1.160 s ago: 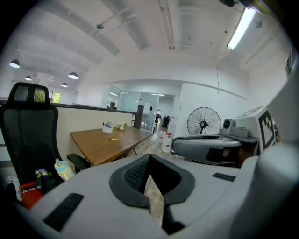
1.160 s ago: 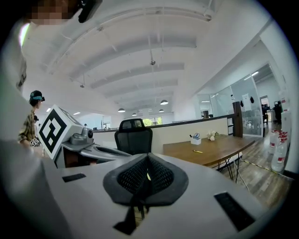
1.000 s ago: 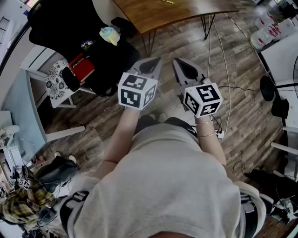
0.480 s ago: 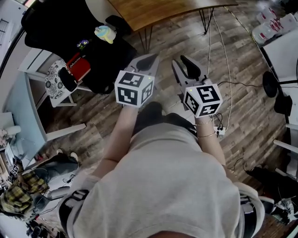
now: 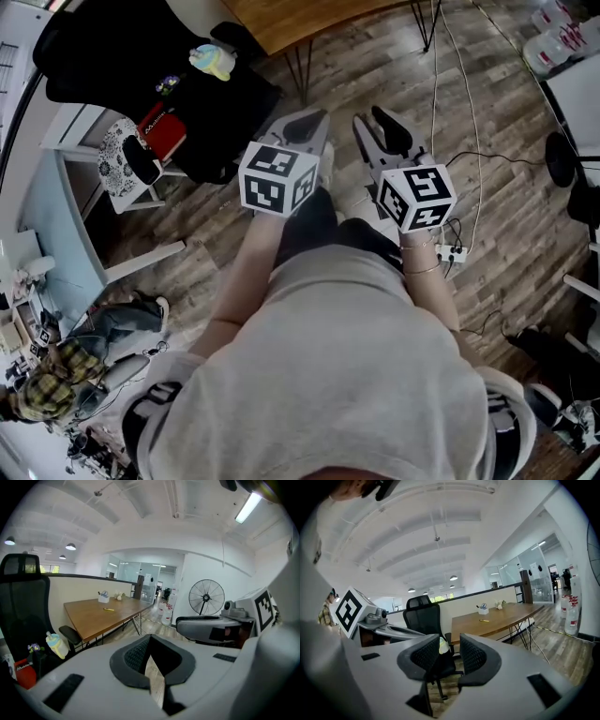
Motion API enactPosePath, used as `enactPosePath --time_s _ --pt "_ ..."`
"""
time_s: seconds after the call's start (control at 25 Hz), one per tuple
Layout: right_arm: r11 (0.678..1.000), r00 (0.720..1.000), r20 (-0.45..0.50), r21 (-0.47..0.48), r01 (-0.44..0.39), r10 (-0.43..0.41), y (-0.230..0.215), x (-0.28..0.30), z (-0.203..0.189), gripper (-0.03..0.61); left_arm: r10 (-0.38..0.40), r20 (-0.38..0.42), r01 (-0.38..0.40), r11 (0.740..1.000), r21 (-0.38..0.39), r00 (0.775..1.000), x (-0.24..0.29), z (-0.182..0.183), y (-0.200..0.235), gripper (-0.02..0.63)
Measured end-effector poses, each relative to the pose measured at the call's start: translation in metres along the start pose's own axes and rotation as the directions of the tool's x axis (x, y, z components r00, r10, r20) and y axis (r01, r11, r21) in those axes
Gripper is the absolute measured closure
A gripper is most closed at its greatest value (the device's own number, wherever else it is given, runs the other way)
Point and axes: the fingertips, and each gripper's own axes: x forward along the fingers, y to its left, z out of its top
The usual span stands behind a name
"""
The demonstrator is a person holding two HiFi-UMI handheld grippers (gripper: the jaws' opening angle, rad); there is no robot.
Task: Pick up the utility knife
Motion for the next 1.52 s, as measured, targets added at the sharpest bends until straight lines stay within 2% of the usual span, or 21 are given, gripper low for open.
enactPosePath --time_s 0.24,0.44,0.6,0.8,1.04,1.24,1.52 --pt "0.998 0.998 -0.006 -0.022 0.055 -0.055 -0.040 0.035 0.016 0.451 -0.046 0.018 0.046 0.999 -0.005 0.999 0.050 0.028 0.028 0.603" --pt "0.996 0.998 -0.005 -0.060 0.059 -0.059 -0.059 0.086 0.040 0.449 -0.070 0.065 0.069 0.998 0.015 0.995 0.082 0.070 0.064 0.603" --pt "0.995 0.998 0.019 -0.085 0.059 -0.058 -0.076 0.126 0.074 0.449 -0.079 0.098 0.076 0.997 0.034 0.992 0.107 0.114 0.096 0.603" --pt "0.992 0.996 0.034 -0.099 0.080 -0.077 -0.098 0.179 0.098 0.449 -0.096 0.116 0.092 0.995 0.040 0.989 0.139 0.146 0.140 0.603" --pt "0.990 0.996 0.016 -0.107 0.093 -0.092 -0.111 0.232 0.102 0.449 -0.096 0.122 0.094 0.995 0.025 0.988 0.164 0.160 0.190 0.603" --pt "0.990 0.995 -0.028 -0.109 0.092 -0.095 -0.122 0.258 0.099 0.448 -0.091 0.120 0.093 0.996 -0.007 0.989 0.181 0.160 0.211 0.603" --pt "0.994 0.996 -0.082 -0.111 0.005 -0.014 -0.139 0.305 0.105 0.446 -0.016 0.075 0.021 0.997 -0.068 0.997 0.200 0.162 0.251 0.603"
